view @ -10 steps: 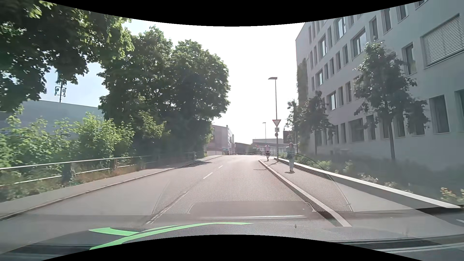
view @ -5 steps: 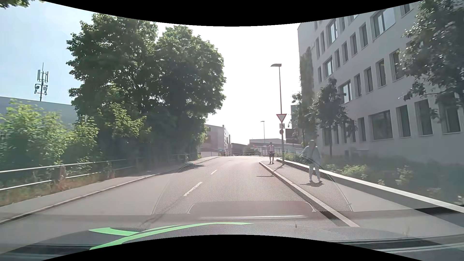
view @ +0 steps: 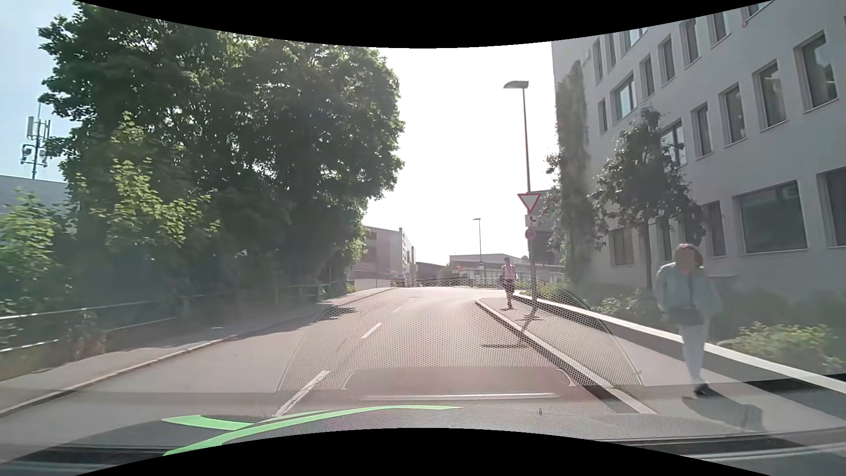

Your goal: Follow the waypoints while adhering to traffic rules and regulations

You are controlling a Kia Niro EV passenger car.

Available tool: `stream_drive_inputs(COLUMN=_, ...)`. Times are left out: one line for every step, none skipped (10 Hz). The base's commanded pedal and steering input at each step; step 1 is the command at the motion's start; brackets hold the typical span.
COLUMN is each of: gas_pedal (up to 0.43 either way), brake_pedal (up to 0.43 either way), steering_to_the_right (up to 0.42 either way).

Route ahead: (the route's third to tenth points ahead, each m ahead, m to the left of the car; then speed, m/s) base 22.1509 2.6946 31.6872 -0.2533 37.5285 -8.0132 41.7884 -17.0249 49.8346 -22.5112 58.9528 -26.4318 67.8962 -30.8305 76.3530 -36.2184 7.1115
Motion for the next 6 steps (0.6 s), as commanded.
stream_drive_inputs(gas_pedal=0.098, brake_pedal=0.000, steering_to_the_right=0.014)
stream_drive_inputs(gas_pedal=0.098, brake_pedal=0.000, steering_to_the_right=0.012)
stream_drive_inputs(gas_pedal=0.098, brake_pedal=0.000, steering_to_the_right=0.011)
stream_drive_inputs(gas_pedal=0.079, brake_pedal=0.000, steering_to_the_right=0.011)
stream_drive_inputs(gas_pedal=0.059, brake_pedal=0.000, steering_to_the_right=0.011)
stream_drive_inputs(gas_pedal=0.047, brake_pedal=0.000, steering_to_the_right=0.010)
